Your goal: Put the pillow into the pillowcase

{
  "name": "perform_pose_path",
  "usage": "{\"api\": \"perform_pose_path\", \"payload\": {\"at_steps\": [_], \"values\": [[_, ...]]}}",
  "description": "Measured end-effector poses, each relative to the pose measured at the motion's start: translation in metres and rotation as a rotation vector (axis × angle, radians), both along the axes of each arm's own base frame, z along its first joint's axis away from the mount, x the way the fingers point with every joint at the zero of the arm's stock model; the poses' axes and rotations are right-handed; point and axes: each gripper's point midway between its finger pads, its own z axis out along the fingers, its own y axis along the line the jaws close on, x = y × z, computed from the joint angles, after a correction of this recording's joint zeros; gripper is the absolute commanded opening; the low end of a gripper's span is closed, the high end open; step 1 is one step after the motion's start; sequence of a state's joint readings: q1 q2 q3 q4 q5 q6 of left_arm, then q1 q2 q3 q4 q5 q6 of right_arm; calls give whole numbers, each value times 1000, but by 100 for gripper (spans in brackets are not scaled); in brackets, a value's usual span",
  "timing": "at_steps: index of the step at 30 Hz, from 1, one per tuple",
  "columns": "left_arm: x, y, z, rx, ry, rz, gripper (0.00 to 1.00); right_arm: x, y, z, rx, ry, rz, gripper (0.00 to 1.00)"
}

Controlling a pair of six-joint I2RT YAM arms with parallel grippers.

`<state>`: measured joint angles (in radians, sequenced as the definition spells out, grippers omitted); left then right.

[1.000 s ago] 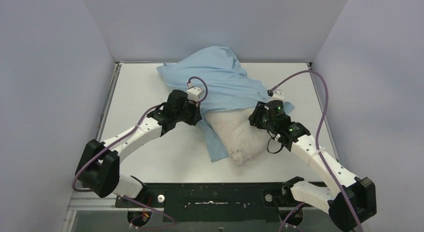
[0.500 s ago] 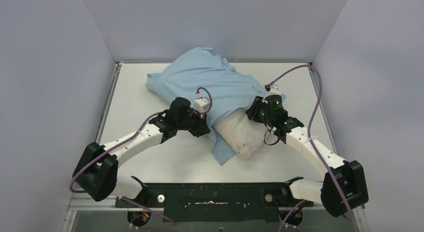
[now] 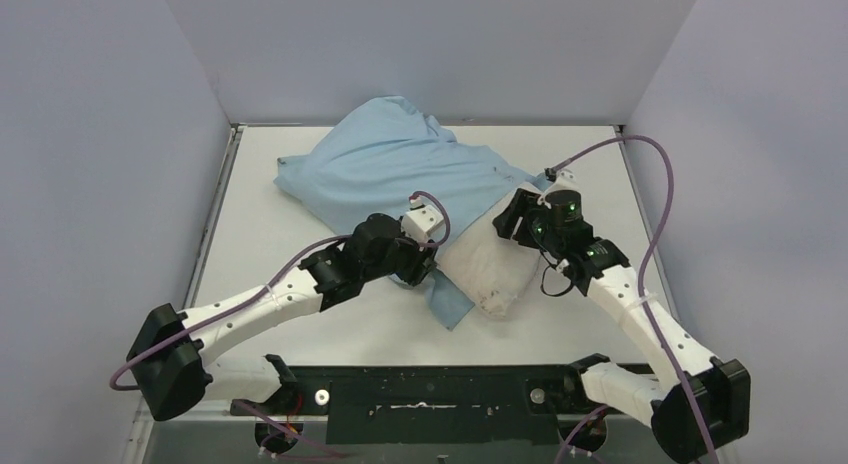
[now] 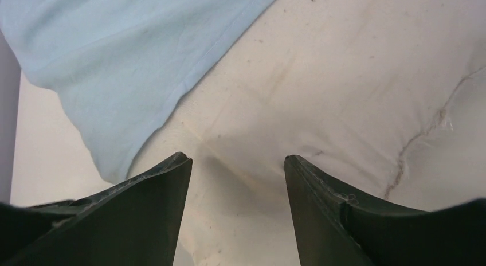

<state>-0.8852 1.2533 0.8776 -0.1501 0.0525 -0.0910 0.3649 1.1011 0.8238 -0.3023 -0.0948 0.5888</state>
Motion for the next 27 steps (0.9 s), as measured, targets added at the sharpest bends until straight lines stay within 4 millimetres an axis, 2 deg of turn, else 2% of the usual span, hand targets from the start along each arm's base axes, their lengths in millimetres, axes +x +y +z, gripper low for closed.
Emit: {"api": "perform_pose_path", "payload": {"at_steps": [3,6,8,11,13,14,16,19,21,24,27], "values": [[14,-3,7,27,-85,37,43,-13,-5,11,30,-17,-18,64],[28,-4,-2,78,-125,68,46,-25,-8,12,56,-15,-30,65],[36,-4,-14,123,-135,86,47,-30,-9,6,69,-2,-33,65],[45,-4,-32,177,-142,103,45,-40,-8,-16,90,48,-37,65],[47,-5,-40,201,-141,103,12,-44,-6,-31,102,78,-39,64],[48,-5,-44,212,-142,97,0,-45,-5,-37,111,90,-40,64],[46,-6,-45,216,-141,91,0,-44,-2,-45,132,98,-41,62],[39,-13,-39,206,-157,58,0,-37,5,-51,174,97,-43,60],[30,-20,-28,184,-162,30,0,-33,9,-55,203,95,-49,59],[16,-43,6,92,-185,-20,0,-31,12,-60,241,88,-64,58],[2,-59,29,-12,-175,-45,0,-29,11,-60,270,69,-95,55]]}}
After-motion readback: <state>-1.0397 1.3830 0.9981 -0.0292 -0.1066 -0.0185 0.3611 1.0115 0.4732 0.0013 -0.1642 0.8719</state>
